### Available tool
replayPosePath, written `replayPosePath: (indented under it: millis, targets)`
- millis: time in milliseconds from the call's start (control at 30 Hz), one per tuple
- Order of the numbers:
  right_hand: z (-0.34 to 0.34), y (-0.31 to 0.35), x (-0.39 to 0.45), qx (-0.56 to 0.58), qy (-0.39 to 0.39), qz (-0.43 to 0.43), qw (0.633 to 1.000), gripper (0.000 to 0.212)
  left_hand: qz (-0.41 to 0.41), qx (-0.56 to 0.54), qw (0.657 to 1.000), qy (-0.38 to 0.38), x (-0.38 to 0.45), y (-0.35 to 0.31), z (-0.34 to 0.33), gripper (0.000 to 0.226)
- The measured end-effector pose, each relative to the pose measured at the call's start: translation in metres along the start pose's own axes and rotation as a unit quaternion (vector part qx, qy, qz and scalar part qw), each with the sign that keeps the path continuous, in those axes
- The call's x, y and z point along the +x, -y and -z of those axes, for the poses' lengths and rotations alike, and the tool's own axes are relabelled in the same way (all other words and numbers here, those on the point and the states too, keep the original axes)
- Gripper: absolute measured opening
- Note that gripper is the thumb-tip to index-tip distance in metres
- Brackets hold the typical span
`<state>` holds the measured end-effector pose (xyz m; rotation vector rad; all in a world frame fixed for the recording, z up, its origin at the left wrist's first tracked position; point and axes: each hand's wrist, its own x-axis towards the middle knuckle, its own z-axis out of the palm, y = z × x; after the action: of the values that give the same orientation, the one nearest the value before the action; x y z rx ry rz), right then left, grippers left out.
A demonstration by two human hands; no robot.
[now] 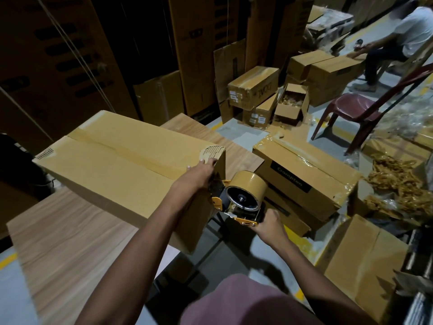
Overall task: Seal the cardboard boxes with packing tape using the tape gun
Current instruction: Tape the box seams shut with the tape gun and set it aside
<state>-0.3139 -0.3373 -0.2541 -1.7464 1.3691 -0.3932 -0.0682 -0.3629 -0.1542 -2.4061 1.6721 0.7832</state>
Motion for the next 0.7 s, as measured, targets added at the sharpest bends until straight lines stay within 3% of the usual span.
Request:
replayPosePath:
  millis: [167,333,533,700]
  targets:
    - [-0.002,0.002,-0.002,-0.013,0.002,0.005,1.000,0.058,-0.019,-0.012,0.999,-0.024,-0.003,0.002,-0.003,0.097]
    - [-0.009,0.008,-0.007,-0.025,-0.015,-0.020,0.999,0.042,-0.060,-0.028,0.996,-0.065,-0.010,0.010,-0.010,0.092]
    - [-0.021,-0.002,0.000,-0.045,-0.007,-0.012,0.999,0.037,-0.070,-0.032,0.995,-0.071,-0.013,0.014,-0.013,0.095]
    - [-0.025,-0.022,-0.007,0.014,-0.002,-0.063,0.998,0.036,-0.078,-0.029,0.994,-0.075,-0.012,0.014,-0.016,0.096]
